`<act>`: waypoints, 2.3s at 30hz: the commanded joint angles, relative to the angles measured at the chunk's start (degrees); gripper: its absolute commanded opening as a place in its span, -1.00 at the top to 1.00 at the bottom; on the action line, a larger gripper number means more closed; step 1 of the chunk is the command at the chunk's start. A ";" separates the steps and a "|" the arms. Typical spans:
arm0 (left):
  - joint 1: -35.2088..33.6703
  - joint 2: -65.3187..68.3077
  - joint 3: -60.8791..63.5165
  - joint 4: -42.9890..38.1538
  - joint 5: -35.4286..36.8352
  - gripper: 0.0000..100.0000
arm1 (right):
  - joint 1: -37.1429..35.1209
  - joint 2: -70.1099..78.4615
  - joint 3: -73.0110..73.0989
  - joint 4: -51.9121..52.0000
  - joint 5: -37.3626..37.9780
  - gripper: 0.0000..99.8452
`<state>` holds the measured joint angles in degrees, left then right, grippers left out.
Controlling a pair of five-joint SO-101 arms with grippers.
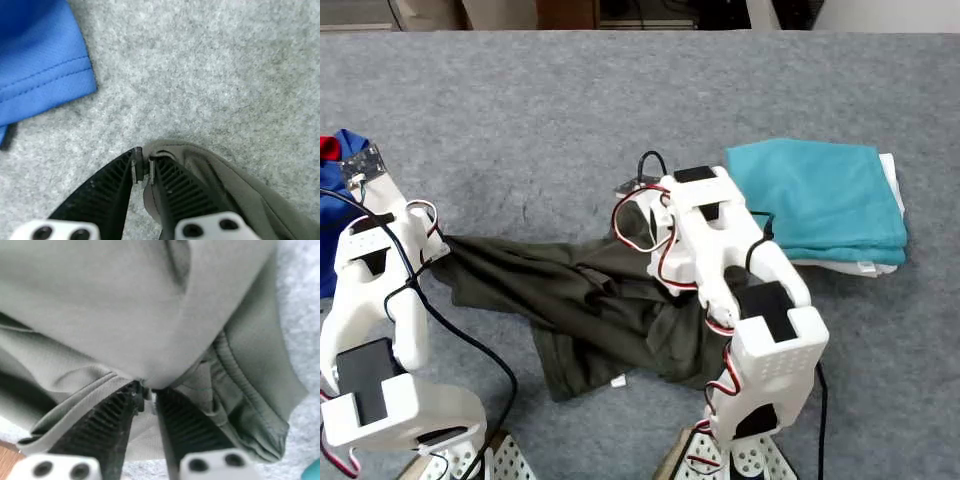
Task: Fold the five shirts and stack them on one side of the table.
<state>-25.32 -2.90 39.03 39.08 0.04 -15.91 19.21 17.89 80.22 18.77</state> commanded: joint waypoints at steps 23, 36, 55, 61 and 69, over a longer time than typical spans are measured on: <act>0.62 -11.47 -19.60 21.45 2.20 0.96 | 2.15 -40.22 -31.69 13.19 -5.71 0.99; 4.84 -44.97 -35.34 33.49 2.02 0.96 | 2.07 -43.21 -65.80 12.22 -13.45 0.99; 1.93 -66.33 -39.47 43.78 -8.26 0.96 | 2.15 -43.56 -92.00 9.58 -16.18 0.99; -5.63 -65.98 -39.47 40.35 -8.09 0.96 | 2.15 -43.21 -92.00 9.58 -14.07 0.99; -6.33 -65.98 -39.56 41.85 -8.09 0.96 | 2.15 -43.47 -84.88 5.45 -11.78 0.99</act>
<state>-31.12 -69.19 1.32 80.84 -7.96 -15.30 -24.40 -69.93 88.40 6.29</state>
